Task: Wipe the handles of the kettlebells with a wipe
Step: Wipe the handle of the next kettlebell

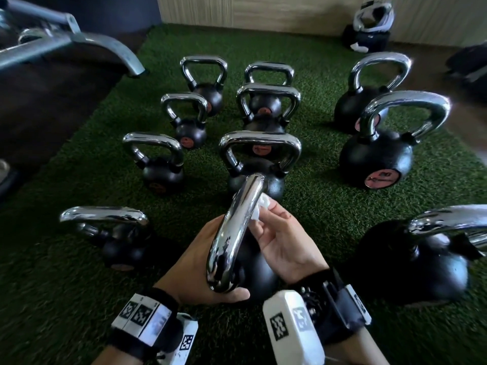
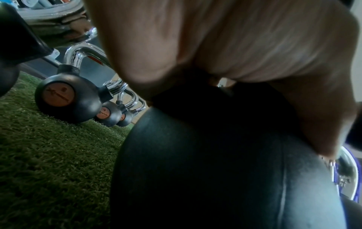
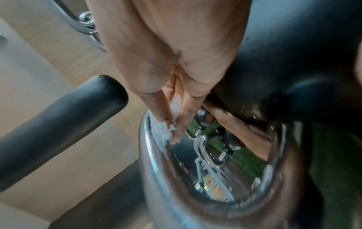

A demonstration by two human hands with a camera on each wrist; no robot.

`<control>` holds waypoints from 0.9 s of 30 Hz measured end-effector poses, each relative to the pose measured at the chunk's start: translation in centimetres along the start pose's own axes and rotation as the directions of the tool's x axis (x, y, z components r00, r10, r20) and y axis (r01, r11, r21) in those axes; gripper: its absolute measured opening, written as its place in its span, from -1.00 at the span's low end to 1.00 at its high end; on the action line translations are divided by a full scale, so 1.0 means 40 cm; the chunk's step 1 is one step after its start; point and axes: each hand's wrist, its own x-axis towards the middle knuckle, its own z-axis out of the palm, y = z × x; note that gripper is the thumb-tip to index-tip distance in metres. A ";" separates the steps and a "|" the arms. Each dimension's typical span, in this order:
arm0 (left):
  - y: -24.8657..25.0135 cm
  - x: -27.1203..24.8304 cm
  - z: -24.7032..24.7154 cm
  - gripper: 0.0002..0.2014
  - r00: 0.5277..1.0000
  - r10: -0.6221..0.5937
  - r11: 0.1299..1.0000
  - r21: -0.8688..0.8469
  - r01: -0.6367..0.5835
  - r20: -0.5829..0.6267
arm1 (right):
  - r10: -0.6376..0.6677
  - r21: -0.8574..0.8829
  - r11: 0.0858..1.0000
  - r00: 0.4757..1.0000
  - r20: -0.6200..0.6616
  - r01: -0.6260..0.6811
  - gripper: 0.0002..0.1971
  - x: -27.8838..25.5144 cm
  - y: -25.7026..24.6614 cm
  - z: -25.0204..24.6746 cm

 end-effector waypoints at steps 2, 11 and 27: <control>-0.003 -0.004 0.005 -0.08 0.999 -0.036 0.998 -0.046 0.036 0.003 | -0.129 -0.027 0.992 0.989 -0.078 0.127 -0.68 0.015 0.013 -0.004; -0.035 -0.007 0.014 -0.20 0.997 -0.063 0.998 0.015 0.063 0.036 | -0.707 -0.886 0.399 0.694 -0.134 0.235 -0.73 0.032 0.010 0.034; 0.154 0.026 -0.113 0.40 0.853 -0.321 0.939 0.255 0.230 0.411 | -0.654 -0.996 -0.069 0.751 0.090 0.059 -0.69 0.036 0.016 0.013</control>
